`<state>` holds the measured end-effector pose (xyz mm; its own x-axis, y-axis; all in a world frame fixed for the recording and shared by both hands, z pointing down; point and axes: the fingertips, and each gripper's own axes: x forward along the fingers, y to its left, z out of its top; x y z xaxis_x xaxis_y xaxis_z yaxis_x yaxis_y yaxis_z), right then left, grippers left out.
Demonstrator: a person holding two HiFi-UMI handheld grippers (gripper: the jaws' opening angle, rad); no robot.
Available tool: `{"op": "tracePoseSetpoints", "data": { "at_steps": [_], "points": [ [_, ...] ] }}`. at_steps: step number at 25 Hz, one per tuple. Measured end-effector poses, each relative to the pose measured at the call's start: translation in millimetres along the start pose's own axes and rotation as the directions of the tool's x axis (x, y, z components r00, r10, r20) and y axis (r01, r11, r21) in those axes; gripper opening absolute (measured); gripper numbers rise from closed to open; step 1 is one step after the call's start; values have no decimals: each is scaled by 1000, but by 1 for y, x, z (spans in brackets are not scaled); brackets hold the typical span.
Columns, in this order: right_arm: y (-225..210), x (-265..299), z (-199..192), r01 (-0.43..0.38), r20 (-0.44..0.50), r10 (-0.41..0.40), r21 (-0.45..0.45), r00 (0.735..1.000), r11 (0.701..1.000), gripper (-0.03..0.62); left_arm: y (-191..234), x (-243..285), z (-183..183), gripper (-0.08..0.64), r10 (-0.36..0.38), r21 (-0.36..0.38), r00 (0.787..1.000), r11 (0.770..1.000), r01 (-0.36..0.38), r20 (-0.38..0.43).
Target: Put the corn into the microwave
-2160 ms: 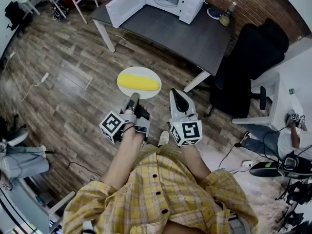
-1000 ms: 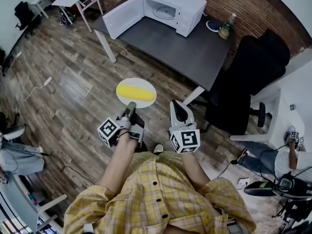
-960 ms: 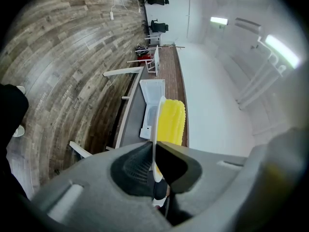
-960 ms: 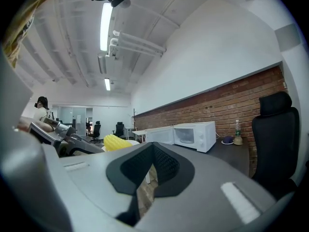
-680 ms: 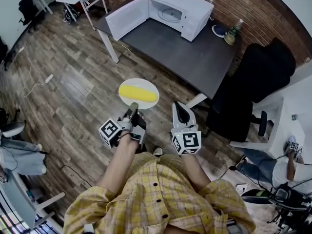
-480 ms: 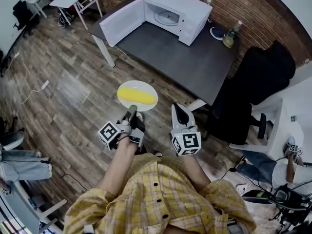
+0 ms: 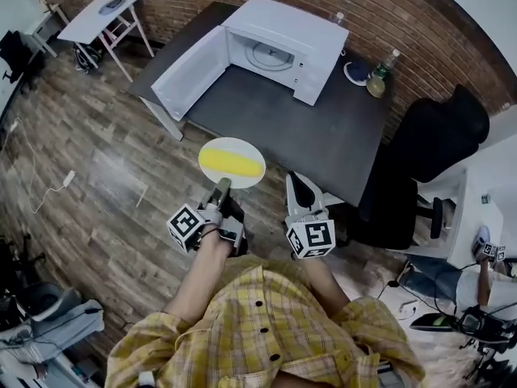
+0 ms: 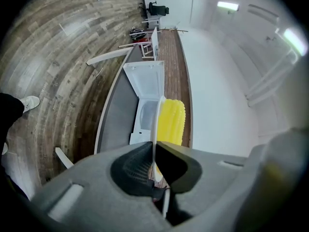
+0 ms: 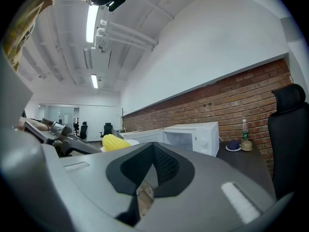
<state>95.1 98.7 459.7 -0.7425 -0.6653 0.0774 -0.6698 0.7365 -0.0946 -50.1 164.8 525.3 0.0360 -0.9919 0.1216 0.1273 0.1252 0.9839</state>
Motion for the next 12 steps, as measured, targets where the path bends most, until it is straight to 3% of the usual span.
{"op": "tracePoseSetpoints", "data": {
  "at_steps": [12],
  "points": [
    [-15, 106, 18, 112, 14, -112, 22, 994, 994, 3, -25, 96, 68, 15, 30, 35, 990, 999, -25, -135]
  ]
}}
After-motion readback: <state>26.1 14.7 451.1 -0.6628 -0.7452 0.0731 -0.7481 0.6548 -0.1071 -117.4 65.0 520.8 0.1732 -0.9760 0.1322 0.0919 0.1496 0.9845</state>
